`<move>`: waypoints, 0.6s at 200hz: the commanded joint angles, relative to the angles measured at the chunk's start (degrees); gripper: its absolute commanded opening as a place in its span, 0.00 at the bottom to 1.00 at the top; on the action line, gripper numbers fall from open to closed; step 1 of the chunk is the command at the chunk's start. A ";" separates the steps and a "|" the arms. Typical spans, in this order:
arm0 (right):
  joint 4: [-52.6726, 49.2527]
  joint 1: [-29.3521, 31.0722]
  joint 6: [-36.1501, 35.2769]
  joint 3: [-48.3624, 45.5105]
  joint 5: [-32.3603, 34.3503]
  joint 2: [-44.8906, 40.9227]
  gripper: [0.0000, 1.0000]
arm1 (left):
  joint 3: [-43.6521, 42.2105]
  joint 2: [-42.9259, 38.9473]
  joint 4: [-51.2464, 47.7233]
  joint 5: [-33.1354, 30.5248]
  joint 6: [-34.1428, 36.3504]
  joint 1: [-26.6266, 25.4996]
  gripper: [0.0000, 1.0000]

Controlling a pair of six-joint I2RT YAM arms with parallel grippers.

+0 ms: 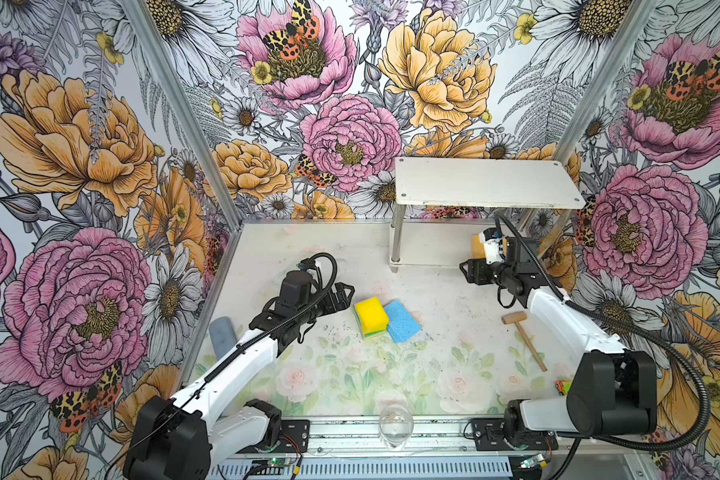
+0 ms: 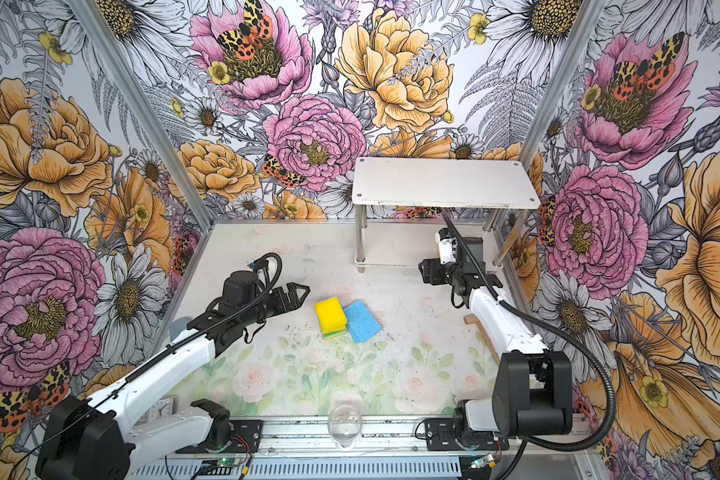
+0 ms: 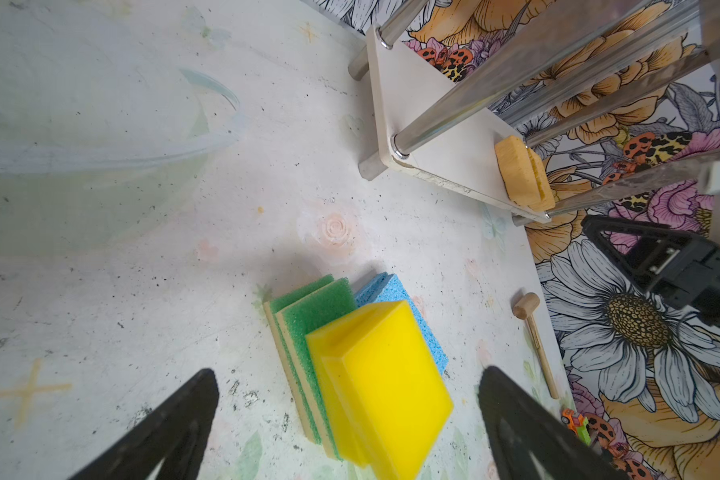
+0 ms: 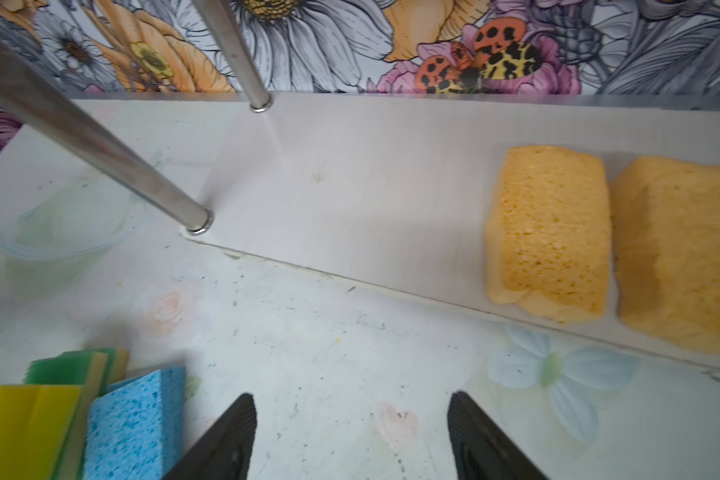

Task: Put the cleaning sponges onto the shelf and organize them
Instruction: 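Withdraw the right gripper from the shelf toward the blue sponge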

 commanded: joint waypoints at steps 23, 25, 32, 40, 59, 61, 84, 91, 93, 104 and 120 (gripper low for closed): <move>-3.14 7.67 2.08 -3.67 -3.91 -3.47 0.85 | -0.94 -0.20 0.63 1.52 1.26 0.58 0.99; -3.12 8.03 2.26 -3.89 -4.05 -3.40 0.85 | -0.94 -0.20 0.68 1.51 1.26 0.57 0.99; -3.06 8.87 2.69 -4.41 -4.02 -3.26 0.86 | -1.02 -0.12 0.61 1.50 1.26 0.57 0.99; -3.06 9.92 2.95 -5.10 -4.02 -3.04 0.86 | -1.03 -0.12 0.70 1.50 1.26 0.64 0.99; -3.13 12.44 3.06 -6.68 -2.77 -2.38 0.87 | -1.17 -0.05 0.77 1.56 1.26 0.64 0.99; -3.14 12.69 3.05 -6.82 -2.64 -2.32 0.87 | -1.20 -0.03 0.78 1.49 1.26 0.66 0.99; -3.06 15.90 3.54 -7.71 -1.32 -1.52 0.88 | -1.21 0.29 0.78 1.60 1.11 0.87 0.99; -3.06 17.01 3.63 -7.80 -0.89 -1.22 0.89 | -1.21 0.45 0.87 1.69 1.04 0.81 0.99; -3.06 17.28 3.64 -7.80 -0.79 -1.08 0.89 | -1.21 0.49 0.87 1.68 1.01 0.90 0.99; -3.10 19.17 3.45 -7.74 -0.02 -0.39 0.90 | -1.28 0.77 1.09 1.80 0.75 0.92 0.99; -2.97 21.59 3.24 -7.50 1.27 0.84 0.92 | -1.35 1.19 1.61 2.25 0.43 0.92 0.99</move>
